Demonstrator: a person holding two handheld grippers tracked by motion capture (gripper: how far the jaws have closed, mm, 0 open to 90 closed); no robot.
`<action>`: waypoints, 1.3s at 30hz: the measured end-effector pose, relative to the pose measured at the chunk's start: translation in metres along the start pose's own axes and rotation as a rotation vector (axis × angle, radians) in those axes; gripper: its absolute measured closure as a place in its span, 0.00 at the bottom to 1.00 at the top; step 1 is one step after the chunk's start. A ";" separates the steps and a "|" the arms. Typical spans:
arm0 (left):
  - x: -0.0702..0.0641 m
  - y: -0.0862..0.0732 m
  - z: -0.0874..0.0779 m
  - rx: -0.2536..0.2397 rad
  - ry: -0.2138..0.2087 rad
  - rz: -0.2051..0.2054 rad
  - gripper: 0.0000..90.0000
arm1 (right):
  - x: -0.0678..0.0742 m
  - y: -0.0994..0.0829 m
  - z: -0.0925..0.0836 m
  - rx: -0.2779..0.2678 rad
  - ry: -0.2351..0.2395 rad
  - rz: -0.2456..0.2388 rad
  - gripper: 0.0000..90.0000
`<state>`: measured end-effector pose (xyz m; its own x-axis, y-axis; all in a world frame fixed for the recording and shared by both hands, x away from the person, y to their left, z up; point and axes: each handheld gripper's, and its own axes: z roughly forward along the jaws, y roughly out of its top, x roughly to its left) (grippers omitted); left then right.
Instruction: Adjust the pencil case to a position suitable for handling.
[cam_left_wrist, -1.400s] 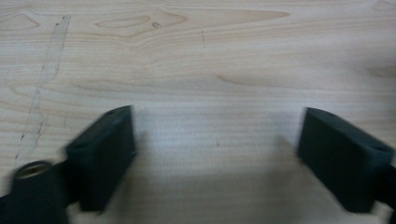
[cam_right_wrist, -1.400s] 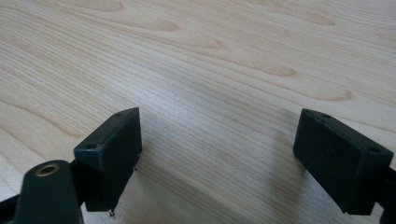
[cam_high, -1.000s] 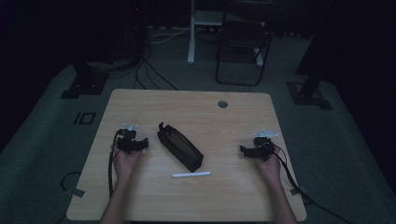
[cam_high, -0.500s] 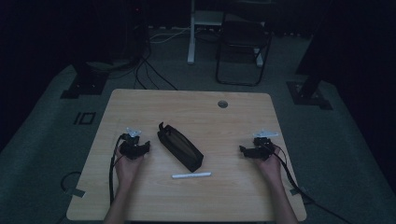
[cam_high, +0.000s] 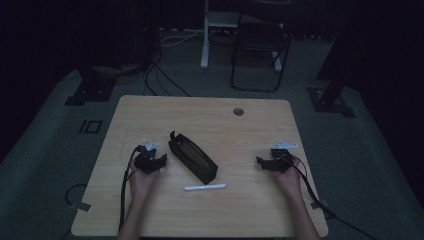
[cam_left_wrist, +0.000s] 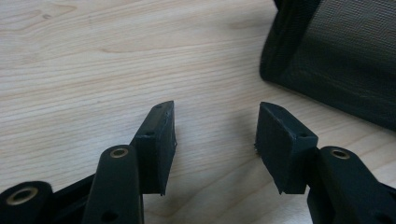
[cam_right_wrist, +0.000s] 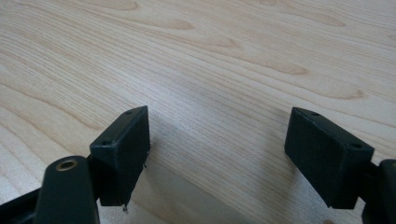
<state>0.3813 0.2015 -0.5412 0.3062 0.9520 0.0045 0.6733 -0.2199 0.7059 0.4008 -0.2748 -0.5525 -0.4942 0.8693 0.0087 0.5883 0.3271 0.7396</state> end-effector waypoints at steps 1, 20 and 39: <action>-0.001 0.000 0.000 0.005 -0.005 0.006 0.54 | 0.000 0.000 0.000 0.000 -0.001 0.000 0.25; -0.026 0.009 -0.029 -0.065 -0.081 0.105 0.54 | 0.004 -0.002 -0.003 -0.006 0.020 -0.021 0.32; -0.045 0.009 -0.055 -0.102 -0.128 0.191 0.54 | 0.058 0.014 -0.015 -0.040 0.172 -0.126 0.54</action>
<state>0.3362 0.1681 -0.4966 0.5084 0.8591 0.0594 0.5256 -0.3642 0.7689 0.3710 -0.2257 -0.5310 -0.6660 0.7454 0.0269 0.4911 0.4110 0.7680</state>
